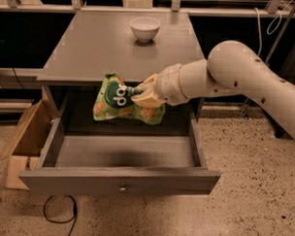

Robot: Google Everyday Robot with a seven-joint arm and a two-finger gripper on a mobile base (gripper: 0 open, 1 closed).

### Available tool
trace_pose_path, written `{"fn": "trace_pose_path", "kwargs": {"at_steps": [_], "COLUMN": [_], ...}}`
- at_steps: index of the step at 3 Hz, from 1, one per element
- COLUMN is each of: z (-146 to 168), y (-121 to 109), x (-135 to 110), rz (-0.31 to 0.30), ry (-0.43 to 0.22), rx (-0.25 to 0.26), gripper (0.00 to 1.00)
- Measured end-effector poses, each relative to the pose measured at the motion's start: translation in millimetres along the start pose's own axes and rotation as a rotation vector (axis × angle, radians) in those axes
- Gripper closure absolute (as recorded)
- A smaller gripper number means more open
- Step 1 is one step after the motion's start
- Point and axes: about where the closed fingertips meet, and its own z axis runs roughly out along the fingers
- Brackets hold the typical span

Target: Place green rice chip bag into top drawer

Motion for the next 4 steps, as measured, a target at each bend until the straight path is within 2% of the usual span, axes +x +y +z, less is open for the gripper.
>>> {"fn": "trace_pose_path", "kwargs": {"at_steps": [1,2,3,4], "z": [14,32,47,60], "y": [20,26,24,23], "x": [55,105,138,161], "rz": [0.107,0.198,0.269,0.322], "ry": [0.129,0.214,0.249,0.278], "rx": [-0.03,-0.028,-0.018,-0.012], "gripper": [1.0,1.0,0.82,0.57]}}
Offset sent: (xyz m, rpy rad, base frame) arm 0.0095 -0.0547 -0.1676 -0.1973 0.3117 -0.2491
